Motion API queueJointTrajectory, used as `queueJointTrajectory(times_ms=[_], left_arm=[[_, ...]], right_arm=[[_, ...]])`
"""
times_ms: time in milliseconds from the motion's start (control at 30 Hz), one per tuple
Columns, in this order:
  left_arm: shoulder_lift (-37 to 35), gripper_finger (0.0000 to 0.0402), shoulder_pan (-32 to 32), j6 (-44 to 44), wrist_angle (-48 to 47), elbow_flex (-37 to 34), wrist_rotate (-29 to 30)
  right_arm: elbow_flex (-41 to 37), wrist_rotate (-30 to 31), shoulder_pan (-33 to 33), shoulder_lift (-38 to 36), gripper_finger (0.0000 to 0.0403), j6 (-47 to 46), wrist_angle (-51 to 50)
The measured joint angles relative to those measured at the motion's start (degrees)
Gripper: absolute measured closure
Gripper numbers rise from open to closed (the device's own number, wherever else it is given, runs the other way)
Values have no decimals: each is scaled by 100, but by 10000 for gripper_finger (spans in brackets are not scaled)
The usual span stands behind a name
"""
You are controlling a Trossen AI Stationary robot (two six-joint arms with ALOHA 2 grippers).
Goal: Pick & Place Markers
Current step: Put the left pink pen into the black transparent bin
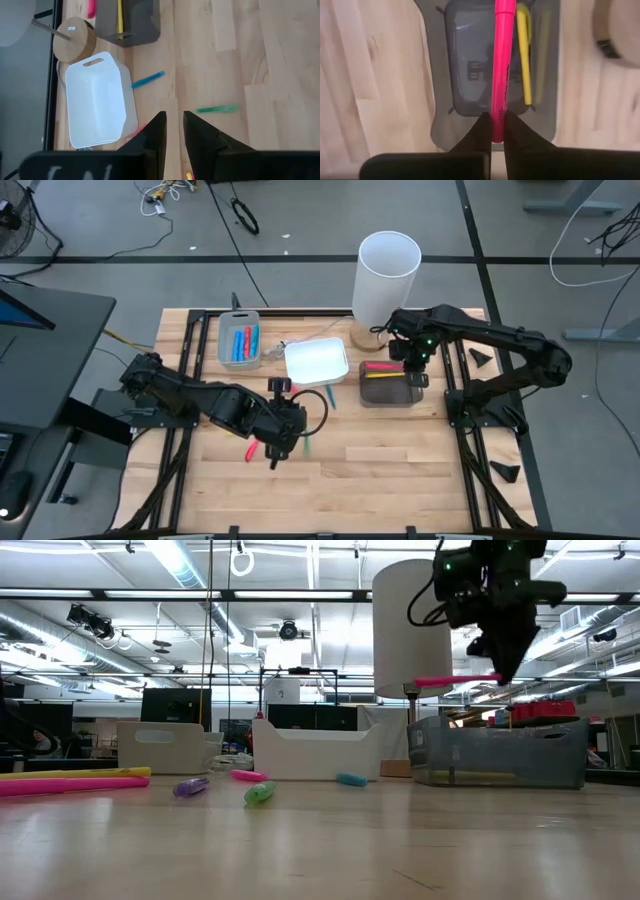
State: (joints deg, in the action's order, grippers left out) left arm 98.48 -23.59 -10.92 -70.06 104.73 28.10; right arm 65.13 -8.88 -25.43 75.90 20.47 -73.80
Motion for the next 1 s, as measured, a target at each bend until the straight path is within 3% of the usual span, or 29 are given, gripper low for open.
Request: queueJointTrajectory(times_ms=[467, 700, 1000], left_arm=[[0, 330, 67, -2, 0, 0, -59], [2, 330, 67, 9, -2, 0, -57], [2, 330, 65, 18, -2, 0, -55]], right_arm=[[-1561, 13, 0, 4, 390, -66, 1344], [-1856, 266, 0, 7, 386, -191, 1721], [-1856, 371, 0, 7, 282, -153, 1733]])
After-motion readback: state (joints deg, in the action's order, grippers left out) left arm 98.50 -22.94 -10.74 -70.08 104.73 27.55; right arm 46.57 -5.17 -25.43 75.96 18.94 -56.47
